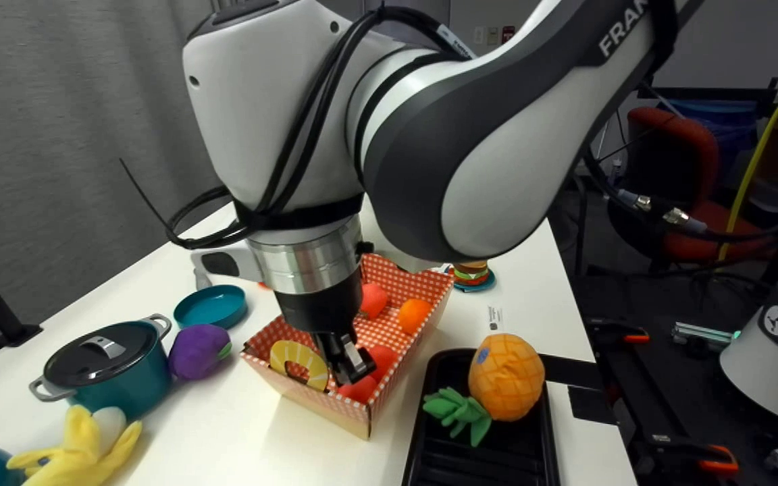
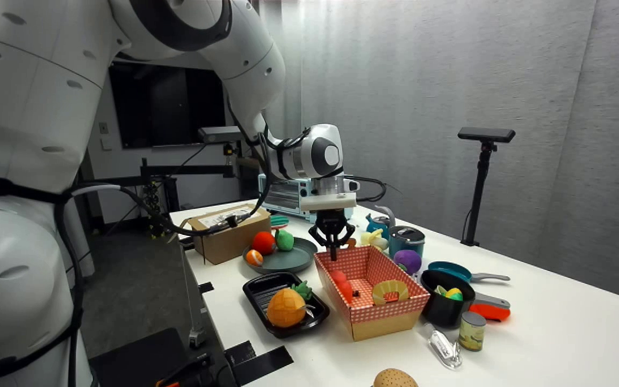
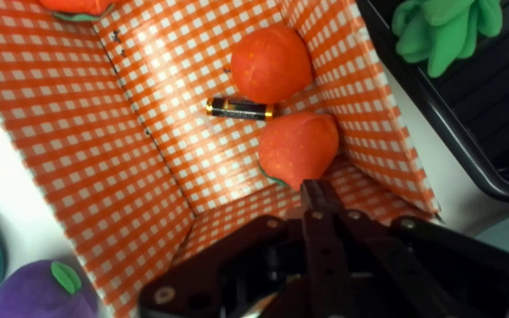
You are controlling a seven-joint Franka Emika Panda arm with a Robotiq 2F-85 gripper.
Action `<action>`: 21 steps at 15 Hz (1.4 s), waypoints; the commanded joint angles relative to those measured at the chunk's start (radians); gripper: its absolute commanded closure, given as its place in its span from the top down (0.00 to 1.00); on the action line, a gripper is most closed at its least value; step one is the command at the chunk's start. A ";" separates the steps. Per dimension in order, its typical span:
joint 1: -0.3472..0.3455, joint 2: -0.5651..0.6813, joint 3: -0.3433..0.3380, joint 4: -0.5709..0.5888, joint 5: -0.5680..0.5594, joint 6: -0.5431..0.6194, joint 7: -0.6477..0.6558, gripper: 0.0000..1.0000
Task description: Place the pineapple plush toy on the oven tray then move the box to the left
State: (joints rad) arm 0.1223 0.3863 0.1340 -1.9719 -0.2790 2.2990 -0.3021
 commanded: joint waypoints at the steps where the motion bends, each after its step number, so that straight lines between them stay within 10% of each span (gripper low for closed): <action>1: 0.006 0.025 0.011 0.055 0.005 0.014 -0.033 0.00; 21: -0.006 0.131 0.029 0.118 0.011 0.141 -0.119 0.00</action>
State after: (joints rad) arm 0.1171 0.4974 0.1519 -1.8766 -0.2785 2.4112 -0.3902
